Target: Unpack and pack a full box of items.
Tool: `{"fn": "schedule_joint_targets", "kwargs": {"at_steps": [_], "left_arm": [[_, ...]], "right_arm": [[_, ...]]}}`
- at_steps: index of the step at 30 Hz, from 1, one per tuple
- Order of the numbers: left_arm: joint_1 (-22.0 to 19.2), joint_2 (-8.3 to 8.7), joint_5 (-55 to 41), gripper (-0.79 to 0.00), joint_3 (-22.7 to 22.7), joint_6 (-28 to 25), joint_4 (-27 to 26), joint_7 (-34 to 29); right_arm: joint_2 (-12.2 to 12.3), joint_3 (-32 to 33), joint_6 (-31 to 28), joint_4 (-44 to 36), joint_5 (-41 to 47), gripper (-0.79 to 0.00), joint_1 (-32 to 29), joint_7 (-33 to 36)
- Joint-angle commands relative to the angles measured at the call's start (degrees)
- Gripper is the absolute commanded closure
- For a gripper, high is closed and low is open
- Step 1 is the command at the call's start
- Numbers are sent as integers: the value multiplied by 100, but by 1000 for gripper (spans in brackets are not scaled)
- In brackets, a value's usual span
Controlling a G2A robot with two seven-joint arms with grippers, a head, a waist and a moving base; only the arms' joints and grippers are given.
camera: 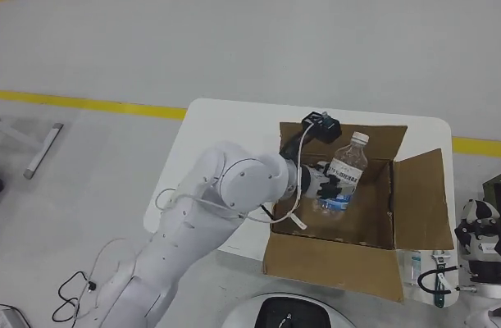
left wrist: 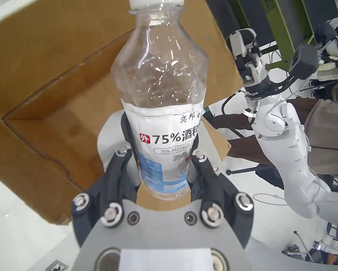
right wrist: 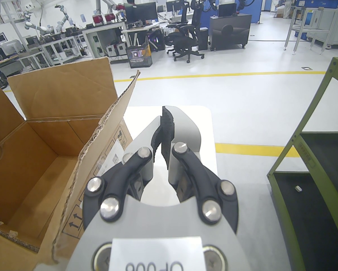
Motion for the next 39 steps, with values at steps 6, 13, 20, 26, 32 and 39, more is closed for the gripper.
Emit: {"fn": "schedule_joint_targets", "kwargs": {"at_steps": [6, 13, 20, 26, 32, 39], "left_arm": [[-1, 0, -2, 0, -5, -5, -9, 2], [56, 0, -22, 0, 4, -24, 22, 96], [117, -37, 460, 0, 472, 519, 534, 400], [-247, -159, 817, 0, 1079, 1272, 1240, 182], [-431, -241, 556, 0, 1337, 1482, 2180, 390], [-573, -241, 149, 0, 1486, 1772, 2623, 680]], "right_arm": [[0, 0, 0, 0, 0, 0, 0, 0], [0, 0, 0, 0, 0, 0, 0, 0], [0, 0, 0, 0, 0, 0, 0, 0], [0, 0, 0, 0, 0, 0, 0, 0], [0, 0, 0, 0, 0, 0, 0, 0], [0, 0, 0, 0, 0, 0, 0, 0]]}}
